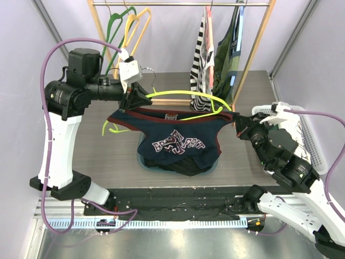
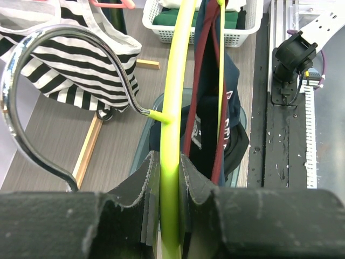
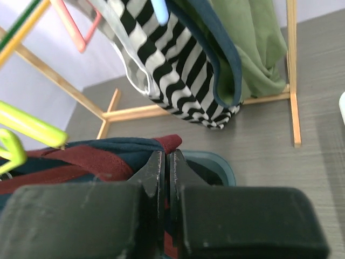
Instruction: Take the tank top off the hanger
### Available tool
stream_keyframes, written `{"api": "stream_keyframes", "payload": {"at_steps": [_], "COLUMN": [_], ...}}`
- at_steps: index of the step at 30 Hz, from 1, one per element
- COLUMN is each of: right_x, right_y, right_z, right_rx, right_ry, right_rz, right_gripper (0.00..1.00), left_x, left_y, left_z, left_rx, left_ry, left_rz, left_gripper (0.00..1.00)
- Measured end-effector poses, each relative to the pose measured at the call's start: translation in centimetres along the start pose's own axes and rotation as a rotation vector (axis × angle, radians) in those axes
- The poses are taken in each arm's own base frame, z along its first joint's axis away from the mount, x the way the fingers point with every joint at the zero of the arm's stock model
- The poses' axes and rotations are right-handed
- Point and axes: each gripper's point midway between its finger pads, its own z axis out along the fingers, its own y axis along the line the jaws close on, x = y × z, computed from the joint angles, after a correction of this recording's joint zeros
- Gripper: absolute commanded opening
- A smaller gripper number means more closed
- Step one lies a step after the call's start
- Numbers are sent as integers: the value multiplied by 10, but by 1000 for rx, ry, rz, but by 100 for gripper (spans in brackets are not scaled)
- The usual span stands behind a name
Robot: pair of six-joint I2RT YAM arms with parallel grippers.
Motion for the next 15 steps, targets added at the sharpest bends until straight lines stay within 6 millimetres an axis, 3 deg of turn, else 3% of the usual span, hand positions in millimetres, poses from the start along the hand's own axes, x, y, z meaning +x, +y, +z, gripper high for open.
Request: {"api": "stream_keyframes", "payload": {"at_steps": [1, 3, 4, 5, 6, 10, 15], "right_x": [5, 13, 18, 21, 25, 21, -24], "right_y": [0, 4, 10, 14, 20, 49, 91], "right_z": [1, 2, 0, -1, -3, -16, -46], "right_rx": [0, -26, -64, -89, -130, -293, -508], "right_ry": [18, 51, 76, 93, 115, 180, 150], "right_rz": [-11, -26, -40, -48, -66, -133, -183], "right_gripper": [1, 18, 34, 64, 71, 80, 80], "left_x": [0, -1, -1, -2, -2, 0, 14], "left_y": [0, 0, 0, 0, -1, 2, 9], "left_z": [0, -1, -1, -1, -2, 4, 35], "left_rx": [0, -1, -2, -2, -3, -6, 47], "left_ry": [0, -1, -2, -2, -4, 13, 66], "left_rz": [1, 3, 4, 6, 8, 20, 44], "left_gripper": [0, 0, 0, 0, 0, 0, 0]}}
